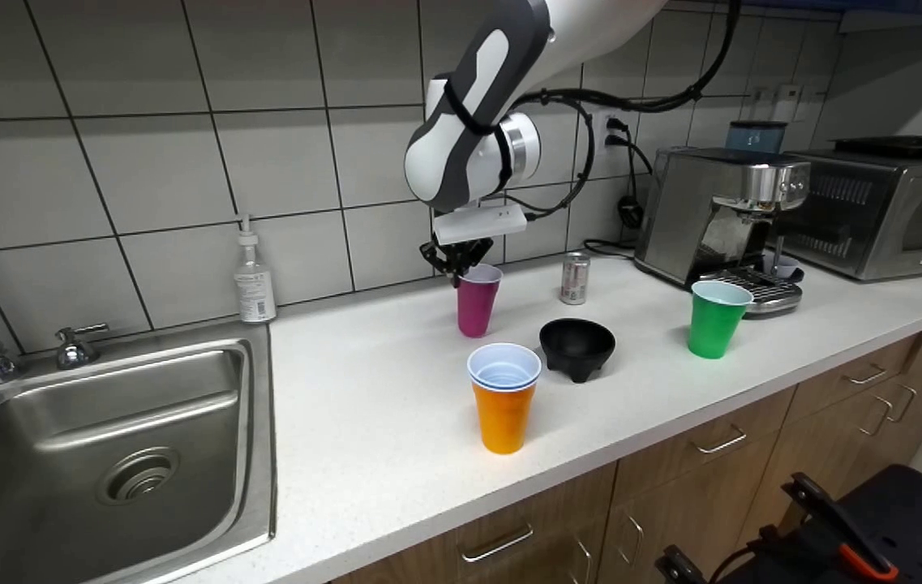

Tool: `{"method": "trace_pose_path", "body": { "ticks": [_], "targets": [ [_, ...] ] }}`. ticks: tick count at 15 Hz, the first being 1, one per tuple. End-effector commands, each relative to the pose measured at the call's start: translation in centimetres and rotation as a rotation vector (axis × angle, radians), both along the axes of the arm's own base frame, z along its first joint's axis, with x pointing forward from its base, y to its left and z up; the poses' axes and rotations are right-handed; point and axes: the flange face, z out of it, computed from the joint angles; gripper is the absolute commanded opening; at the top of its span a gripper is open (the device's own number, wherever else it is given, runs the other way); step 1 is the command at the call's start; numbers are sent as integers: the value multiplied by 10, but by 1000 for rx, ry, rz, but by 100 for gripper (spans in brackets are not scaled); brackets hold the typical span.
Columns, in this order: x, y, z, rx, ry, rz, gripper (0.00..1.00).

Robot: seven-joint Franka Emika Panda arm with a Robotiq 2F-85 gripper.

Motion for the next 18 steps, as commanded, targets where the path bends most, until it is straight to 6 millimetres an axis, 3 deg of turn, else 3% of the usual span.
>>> {"method": "trace_pose_path", "body": {
  "ticks": [1,13,18],
  "targets": [
    [-22,15,16,-22,-31,-26,1],
    [-65,86,31,-69,-102,-59,1],
    [-74,106,32,-82,-123,-64,1]
  ]
}}
